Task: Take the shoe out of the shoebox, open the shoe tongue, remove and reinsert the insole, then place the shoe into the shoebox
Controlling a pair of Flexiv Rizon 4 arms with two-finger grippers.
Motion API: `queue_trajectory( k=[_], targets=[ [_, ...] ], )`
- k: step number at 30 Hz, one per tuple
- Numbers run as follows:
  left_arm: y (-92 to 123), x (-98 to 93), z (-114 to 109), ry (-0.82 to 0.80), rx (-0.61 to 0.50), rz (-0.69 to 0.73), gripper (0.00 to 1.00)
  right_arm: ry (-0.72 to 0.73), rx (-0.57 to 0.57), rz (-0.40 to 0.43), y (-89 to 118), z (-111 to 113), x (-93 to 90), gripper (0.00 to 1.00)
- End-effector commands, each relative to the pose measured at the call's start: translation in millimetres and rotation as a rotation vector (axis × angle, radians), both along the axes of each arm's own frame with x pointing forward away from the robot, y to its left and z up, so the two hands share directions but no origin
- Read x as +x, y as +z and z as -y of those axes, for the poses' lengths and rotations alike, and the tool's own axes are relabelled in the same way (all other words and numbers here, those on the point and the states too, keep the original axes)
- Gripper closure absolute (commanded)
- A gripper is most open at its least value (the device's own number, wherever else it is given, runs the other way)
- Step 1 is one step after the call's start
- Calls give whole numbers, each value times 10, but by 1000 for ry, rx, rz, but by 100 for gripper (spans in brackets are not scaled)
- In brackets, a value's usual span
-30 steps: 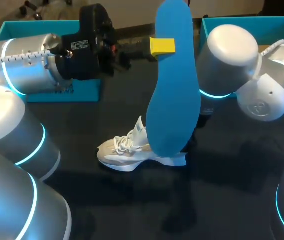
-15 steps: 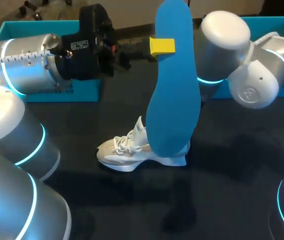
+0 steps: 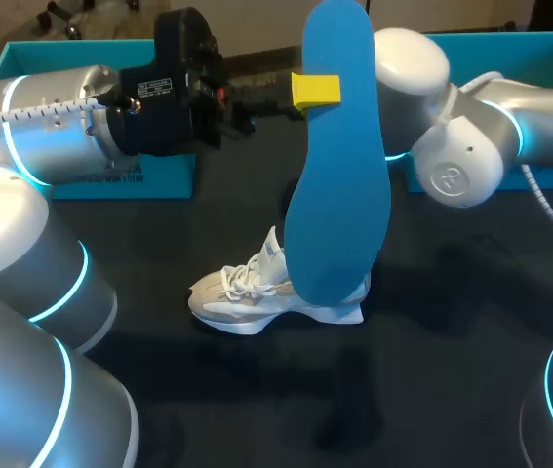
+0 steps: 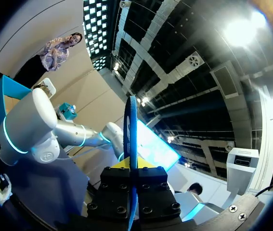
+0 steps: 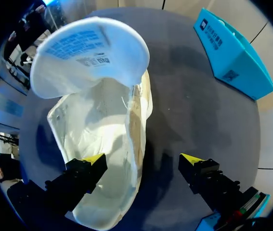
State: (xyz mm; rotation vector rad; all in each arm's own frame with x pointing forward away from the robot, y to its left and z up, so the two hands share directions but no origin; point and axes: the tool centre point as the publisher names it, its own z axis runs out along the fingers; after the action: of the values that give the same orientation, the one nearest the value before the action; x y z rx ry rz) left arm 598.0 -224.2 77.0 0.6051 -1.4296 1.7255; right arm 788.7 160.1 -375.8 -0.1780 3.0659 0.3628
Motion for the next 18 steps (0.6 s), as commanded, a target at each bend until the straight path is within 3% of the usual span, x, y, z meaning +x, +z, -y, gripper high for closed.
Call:
queue_trajectory(
  k=[1, 4, 5, 6, 13, 15, 18],
  targets=[
    [20, -71, 30, 15, -6, -4, 100, 12, -11, -29, -97, -75, 32, 20],
    [20, -71, 30, 15, -6, -4, 100, 17, -16, -40, -103, -95, 28, 30],
    [20, -71, 30, 15, -6, -4, 100, 17, -17, -41, -106, -98, 27, 36],
    [20, -71, 30, 15, -6, -4, 100, 15, -19, -43, -112, -100, 25, 49],
    [20, -71, 30, 15, -6, -4, 100, 20, -12, -56, -162, -115, 18, 70],
    [20, -71, 30, 15, -6, -4, 100, 23, -5, -63, -170, -132, -1, 100],
    [20, -71, 30, 15, -6, -4, 100, 18, 3, -91, -164, -142, -55, 100]
  ],
)
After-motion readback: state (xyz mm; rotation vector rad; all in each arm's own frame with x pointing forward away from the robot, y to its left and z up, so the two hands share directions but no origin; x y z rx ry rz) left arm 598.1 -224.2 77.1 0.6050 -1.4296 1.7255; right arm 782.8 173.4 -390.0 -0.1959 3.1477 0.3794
